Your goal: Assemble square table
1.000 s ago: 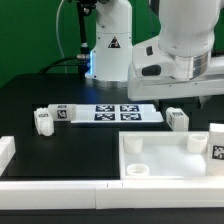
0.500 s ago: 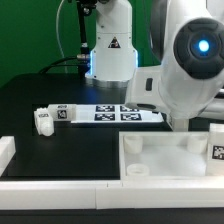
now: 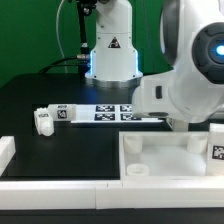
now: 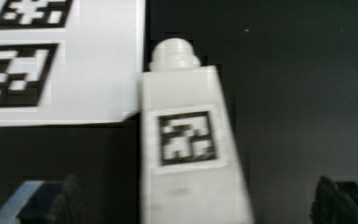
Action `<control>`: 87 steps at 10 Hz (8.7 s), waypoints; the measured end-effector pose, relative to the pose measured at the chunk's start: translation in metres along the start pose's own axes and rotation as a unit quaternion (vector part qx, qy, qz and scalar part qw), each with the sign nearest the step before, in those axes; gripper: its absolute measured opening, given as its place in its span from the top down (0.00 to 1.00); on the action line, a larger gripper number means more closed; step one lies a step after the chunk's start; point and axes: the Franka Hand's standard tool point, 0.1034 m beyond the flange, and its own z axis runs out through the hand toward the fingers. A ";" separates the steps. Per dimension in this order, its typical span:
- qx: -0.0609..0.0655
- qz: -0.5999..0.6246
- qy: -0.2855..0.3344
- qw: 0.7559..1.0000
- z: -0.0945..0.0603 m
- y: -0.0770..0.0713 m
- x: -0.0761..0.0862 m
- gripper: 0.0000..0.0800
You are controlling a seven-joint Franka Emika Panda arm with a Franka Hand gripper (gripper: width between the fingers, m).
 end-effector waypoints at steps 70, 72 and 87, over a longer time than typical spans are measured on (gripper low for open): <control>0.032 0.025 0.449 0.893 -0.222 0.101 0.063 0.19; 0.034 0.029 0.448 0.893 -0.221 0.101 0.063 0.32; 0.353 0.567 0.351 0.656 -0.212 0.102 0.067 0.64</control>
Offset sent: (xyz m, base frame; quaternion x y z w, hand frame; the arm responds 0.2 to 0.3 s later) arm 0.0000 0.0000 0.0000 0.0000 0.0000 0.0000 1.0000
